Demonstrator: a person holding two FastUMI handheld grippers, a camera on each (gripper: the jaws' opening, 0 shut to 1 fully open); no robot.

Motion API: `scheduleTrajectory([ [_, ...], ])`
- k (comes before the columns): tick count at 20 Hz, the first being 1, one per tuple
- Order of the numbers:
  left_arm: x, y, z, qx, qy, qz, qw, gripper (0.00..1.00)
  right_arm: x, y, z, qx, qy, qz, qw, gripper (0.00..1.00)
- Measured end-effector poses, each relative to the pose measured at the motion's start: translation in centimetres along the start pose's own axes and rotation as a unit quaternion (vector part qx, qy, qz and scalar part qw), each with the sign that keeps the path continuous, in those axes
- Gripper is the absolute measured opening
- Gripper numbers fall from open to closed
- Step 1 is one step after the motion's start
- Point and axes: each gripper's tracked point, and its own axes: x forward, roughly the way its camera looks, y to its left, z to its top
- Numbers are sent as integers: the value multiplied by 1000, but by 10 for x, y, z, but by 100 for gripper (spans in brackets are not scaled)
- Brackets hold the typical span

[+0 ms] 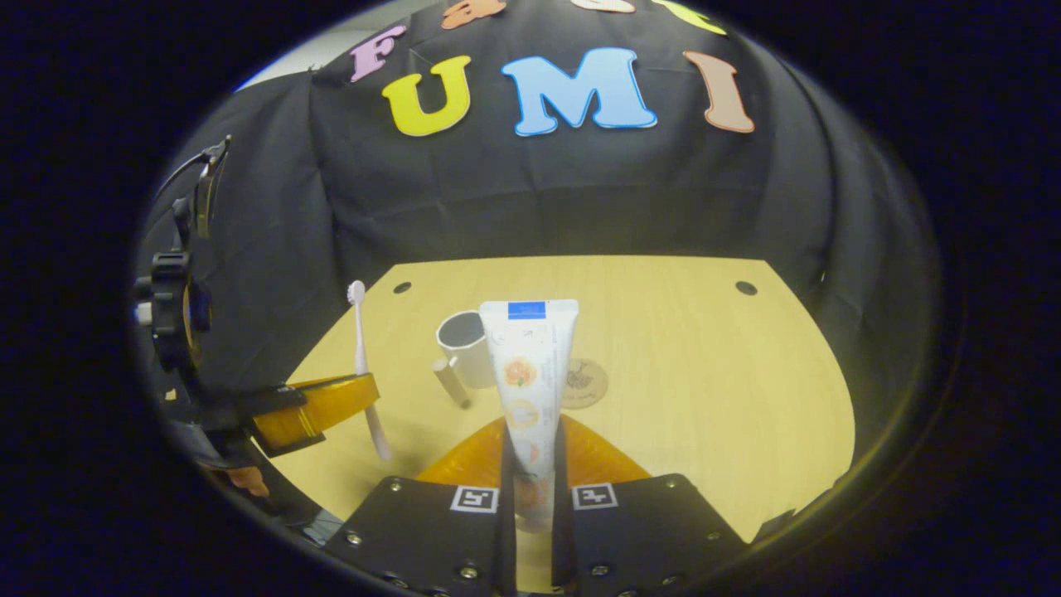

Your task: Put the toothbrush and toothpaste on the desktop into the cup, then pick up the cup and place it on the coaster on the desktop.

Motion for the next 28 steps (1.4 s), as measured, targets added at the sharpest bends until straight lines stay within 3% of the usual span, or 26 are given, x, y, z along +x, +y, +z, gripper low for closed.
scheduleTrajectory([
  [6, -4, 30, 54, 3, -111, -11, 994, 12, 2, 5, 37, -1, -58, 4, 998, 17],
  [12, 30, 24, 102, 4, -200, -42, 979, 12, 10, -1, 41, -10, -58, -12, 998, 14],
  [20, 139, 35, 101, 15, -173, -48, 984, 12, 28, -28, 35, -2, -21, -51, 998, 18],
  [28, 180, 44, 78, 29, -145, -37, 988, 12, 43, -30, 29, 12, 6, -56, 998, 18],
])
